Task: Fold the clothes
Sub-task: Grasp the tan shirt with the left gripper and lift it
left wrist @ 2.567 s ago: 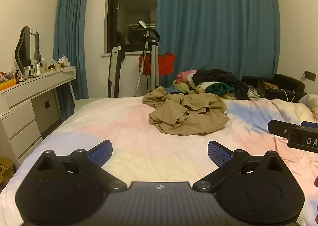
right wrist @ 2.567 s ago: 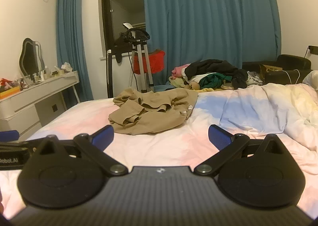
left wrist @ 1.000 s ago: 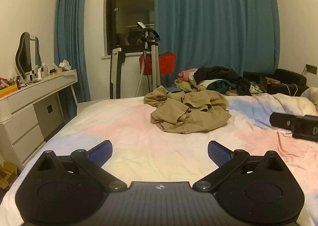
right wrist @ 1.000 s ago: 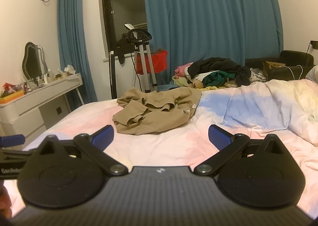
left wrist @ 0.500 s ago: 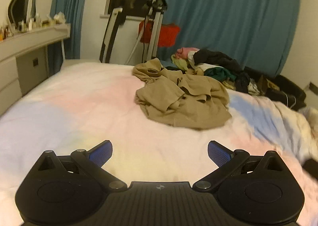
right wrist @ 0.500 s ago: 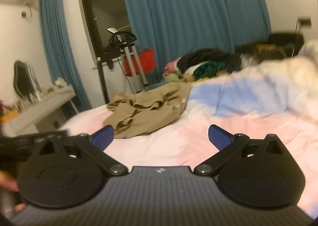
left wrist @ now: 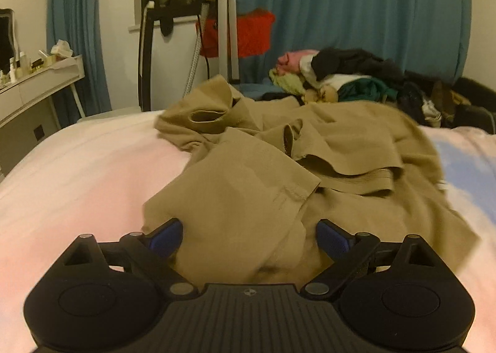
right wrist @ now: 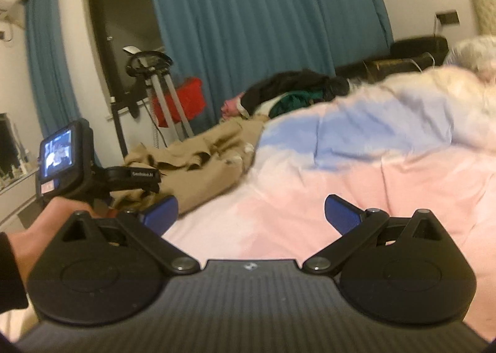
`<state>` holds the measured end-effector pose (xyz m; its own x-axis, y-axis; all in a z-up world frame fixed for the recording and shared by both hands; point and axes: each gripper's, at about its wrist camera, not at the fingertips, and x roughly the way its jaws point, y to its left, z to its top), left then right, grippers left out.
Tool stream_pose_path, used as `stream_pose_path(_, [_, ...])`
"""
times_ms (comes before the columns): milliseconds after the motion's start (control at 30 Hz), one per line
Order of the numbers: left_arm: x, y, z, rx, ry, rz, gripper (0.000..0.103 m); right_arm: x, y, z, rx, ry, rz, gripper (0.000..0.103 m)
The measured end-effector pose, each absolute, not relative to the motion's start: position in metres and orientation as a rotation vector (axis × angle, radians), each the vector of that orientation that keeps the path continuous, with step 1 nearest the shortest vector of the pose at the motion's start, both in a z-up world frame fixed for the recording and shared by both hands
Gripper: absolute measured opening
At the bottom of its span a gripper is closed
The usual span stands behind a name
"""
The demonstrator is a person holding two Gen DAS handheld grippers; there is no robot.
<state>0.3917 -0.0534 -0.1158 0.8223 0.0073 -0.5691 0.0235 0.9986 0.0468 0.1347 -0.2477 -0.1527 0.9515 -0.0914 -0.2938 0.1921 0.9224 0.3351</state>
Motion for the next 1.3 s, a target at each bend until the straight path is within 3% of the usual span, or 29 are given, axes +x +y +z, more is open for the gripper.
stream_pose_path(33, [0.396,-0.053,-0.116,0.055,0.591,-0.013,0.089,0.141,-0.249,-0.158,0.384,0.286,-0.151,0.103])
stream_pose_path(67, [0.399,-0.052,-0.117,0.057,0.576,-0.018,0.078,0.146,-0.250,-0.163,0.400,0.292,-0.151,0.103])
stream_pose_path(100, [0.402,-0.052,-0.117,0.071,0.574,-0.019,0.061,0.150,-0.251,-0.168,0.417,0.298,-0.150,0.103])
stream_pose_path(167, [0.399,-0.050,-0.115,0.102,0.577,-0.033,0.042,0.156,-0.252,-0.175,0.433,0.306,-0.148,0.103])
stream_pose_path(200, [0.398,-0.049,-0.114,0.118,0.579,-0.040,0.027,0.158,-0.252,-0.176,0.436,0.307,-0.148,0.103])
stream_pose_path(267, [0.386,-0.046,-0.108,0.135,0.563,-0.062,0.016,0.159,-0.249,-0.175,0.433,0.295,-0.138,0.103])
stream_pose_path(533, [0.292,-0.048,-0.062,0.182,0.428,-0.164,0.012,0.137,-0.241,-0.146,0.412,0.229,-0.084,0.103])
stream_pose_path(833, [0.131,-0.044,-0.010,0.209,0.327,-0.194,0.010,0.075,-0.249,-0.095,0.422,0.094,-0.069,0.103])
stream_pose_path(1167, [0.002,-0.010,-0.016,0.095,0.460,-0.258,0.010,0.037,-0.236,-0.080,0.398,0.141,-0.010,0.103])
stream_pose_path(1300, [-0.001,-0.001,-0.029,0.060,0.553,-0.248,0.011,0.036,-0.231,-0.084,0.412,0.196,0.033,0.103])
